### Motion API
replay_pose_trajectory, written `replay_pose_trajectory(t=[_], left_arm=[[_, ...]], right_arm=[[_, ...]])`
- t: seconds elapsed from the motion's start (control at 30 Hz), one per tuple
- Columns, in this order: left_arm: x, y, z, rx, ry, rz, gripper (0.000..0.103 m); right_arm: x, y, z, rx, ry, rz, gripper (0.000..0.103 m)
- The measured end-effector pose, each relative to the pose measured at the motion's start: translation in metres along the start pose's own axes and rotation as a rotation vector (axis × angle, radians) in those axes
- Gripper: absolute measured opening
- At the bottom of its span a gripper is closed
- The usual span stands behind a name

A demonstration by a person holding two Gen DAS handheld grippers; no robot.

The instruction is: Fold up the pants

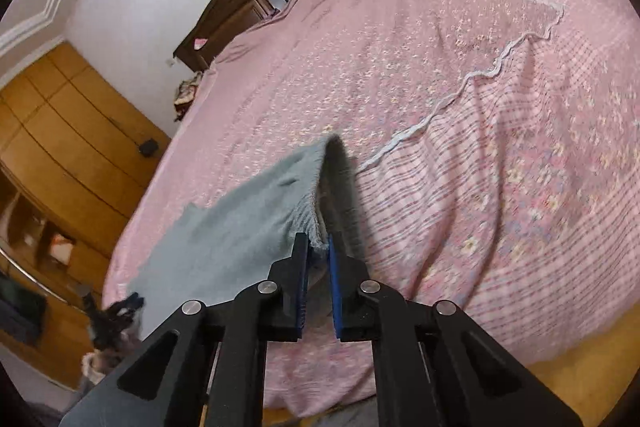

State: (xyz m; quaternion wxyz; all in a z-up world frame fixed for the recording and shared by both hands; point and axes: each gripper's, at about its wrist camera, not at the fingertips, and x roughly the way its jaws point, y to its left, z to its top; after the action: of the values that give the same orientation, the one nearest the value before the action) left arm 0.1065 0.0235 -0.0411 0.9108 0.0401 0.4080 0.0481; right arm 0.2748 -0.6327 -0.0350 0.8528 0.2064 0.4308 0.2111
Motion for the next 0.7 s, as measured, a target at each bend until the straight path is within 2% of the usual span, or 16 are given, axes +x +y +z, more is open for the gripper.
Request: replay_pose_trajectory(t=[0.1, 0.17, 0.23, 0.33, 0.6, 0.67, 0.7], left_arm=[[0.0, 0.0, -0.002, 0.003, -0.006, 0.008, 0.049], [0.0, -0.001, -0.001, 0.008, -0.007, 0.013, 0.049], [0.0, -0.002, -0.002, 0.007, -0.006, 0.011, 0.05], [0.0, -0.001, -0.002, 0.006, -0.005, 0.007, 0.05], [-0.016, 0.009, 0.007, -0.029, 0.008, 0.004, 0.05], [-0.026, 0.021, 0.011, -0.05, 0.003, 0.022, 0.052], [-0.03, 0.031, 0.013, -0.075, -0.001, 0.023, 0.057]], right_arm=[[0.02, -0.009, -0.011, 0.015, 0.058, -0.024, 0.013], [0.023, -0.01, -0.013, 0.029, 0.049, -0.013, 0.022], [0.022, -0.012, -0.015, 0.04, 0.041, 0.012, 0.025], [0.013, -0.019, -0.018, 0.046, 0.041, 0.02, 0.034], [-0.014, -0.034, -0.01, -0.009, 0.013, -0.025, 0.041], [-0.023, -0.036, -0.004, -0.031, -0.005, -0.025, 0.046], [-0.024, -0.034, 0.001, -0.034, -0.009, -0.017, 0.047]])
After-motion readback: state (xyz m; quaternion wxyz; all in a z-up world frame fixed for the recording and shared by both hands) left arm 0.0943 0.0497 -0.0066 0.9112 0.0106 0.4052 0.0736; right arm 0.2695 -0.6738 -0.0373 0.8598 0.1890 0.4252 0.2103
